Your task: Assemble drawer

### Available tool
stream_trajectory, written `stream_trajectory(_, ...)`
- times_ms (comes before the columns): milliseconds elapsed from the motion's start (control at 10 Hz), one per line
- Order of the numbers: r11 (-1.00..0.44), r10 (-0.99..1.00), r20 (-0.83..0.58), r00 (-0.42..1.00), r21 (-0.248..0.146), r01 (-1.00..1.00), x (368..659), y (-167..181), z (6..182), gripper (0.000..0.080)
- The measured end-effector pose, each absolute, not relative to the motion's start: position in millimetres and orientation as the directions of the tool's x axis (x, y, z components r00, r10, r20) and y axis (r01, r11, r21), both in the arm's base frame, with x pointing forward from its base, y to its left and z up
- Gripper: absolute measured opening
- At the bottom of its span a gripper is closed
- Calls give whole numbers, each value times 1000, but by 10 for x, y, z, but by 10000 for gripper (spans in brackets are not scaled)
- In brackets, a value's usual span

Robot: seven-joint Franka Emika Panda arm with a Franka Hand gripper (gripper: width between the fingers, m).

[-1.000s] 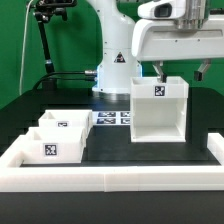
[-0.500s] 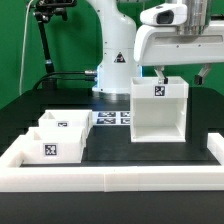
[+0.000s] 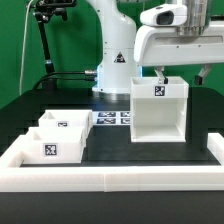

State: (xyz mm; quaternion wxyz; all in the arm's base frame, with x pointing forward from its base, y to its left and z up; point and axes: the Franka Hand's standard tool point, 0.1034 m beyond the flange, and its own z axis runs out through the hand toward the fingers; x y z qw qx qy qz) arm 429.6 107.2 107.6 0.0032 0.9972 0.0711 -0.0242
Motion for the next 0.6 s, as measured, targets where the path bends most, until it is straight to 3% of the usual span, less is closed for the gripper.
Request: stream_trajectory(600,-999,25,-55,998,-36,23,4149,1078,979,650)
